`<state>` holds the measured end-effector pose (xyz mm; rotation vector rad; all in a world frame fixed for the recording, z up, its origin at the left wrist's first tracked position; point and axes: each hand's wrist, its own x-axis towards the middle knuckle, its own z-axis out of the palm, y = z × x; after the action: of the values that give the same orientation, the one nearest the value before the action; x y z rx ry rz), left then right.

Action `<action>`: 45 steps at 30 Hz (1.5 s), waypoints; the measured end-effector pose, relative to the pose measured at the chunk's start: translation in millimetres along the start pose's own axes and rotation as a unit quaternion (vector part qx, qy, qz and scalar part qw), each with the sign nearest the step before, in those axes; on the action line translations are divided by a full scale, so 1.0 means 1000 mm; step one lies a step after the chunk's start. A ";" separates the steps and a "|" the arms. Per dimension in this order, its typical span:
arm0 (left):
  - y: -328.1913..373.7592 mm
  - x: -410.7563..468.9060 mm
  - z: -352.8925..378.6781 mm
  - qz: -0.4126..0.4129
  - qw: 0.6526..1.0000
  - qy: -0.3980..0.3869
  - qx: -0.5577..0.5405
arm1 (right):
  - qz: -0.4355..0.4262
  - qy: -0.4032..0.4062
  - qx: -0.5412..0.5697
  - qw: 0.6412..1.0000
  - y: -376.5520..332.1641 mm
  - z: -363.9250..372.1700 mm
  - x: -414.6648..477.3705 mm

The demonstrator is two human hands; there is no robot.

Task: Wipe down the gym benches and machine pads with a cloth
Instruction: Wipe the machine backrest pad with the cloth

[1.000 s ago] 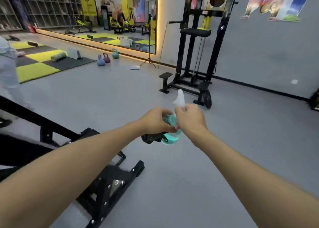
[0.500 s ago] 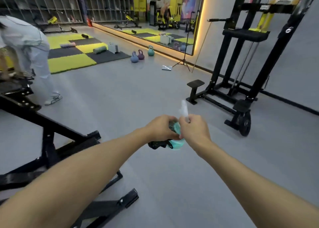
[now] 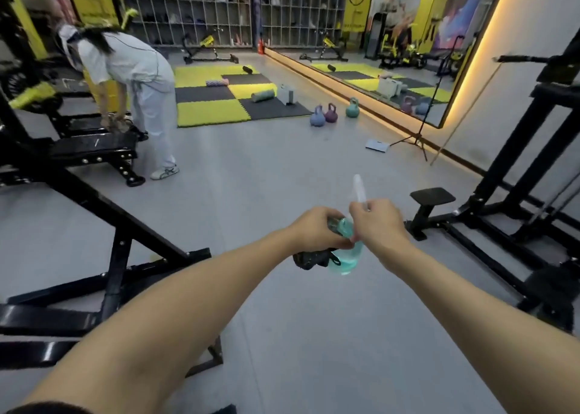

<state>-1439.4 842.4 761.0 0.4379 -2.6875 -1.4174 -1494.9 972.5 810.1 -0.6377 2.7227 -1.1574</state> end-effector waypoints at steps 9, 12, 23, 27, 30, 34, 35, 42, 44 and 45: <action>0.010 0.135 -0.116 -0.046 0.990 0.120 0.057 | -0.139 -0.063 0.089 0.984 -0.081 0.015 0.195; -0.002 0.162 -0.164 -0.079 0.969 0.221 0.076 | -0.214 -0.121 0.115 0.962 -0.128 0.044 0.255; -0.065 0.088 -0.342 -0.283 0.810 0.505 0.096 | -0.515 -0.342 0.108 0.778 -0.360 0.208 0.284; -0.092 0.049 -0.415 -0.336 0.742 0.572 0.096 | -0.578 -0.347 0.158 0.722 -0.445 0.263 0.270; -0.104 0.024 -0.467 -0.371 0.707 0.594 0.095 | -0.618 -0.350 0.193 0.678 -0.509 0.295 0.261; -0.126 0.000 -0.518 -0.435 0.660 0.603 0.110 | -0.642 -0.364 0.254 0.625 -0.584 0.324 0.248; -0.130 -0.001 -0.528 -0.434 0.645 0.621 0.103 | -0.636 -0.380 0.280 0.611 -0.601 0.331 0.246; -0.127 -0.012 -0.612 -0.423 0.497 0.750 0.110 | -0.639 -0.491 0.370 0.461 -0.712 0.380 0.232; -0.120 -0.022 -0.628 -0.431 0.476 0.759 0.107 | -0.647 -0.522 0.383 0.403 -0.737 0.392 0.223; -0.116 -0.028 -0.637 -0.432 0.470 0.763 0.101 | -0.656 -0.529 0.382 0.380 -0.750 0.398 0.215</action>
<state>-1263.7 281.0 1032.3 1.9606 -0.9029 -0.0849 -1334.3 153.4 1075.3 -2.2232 0.0716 -1.0875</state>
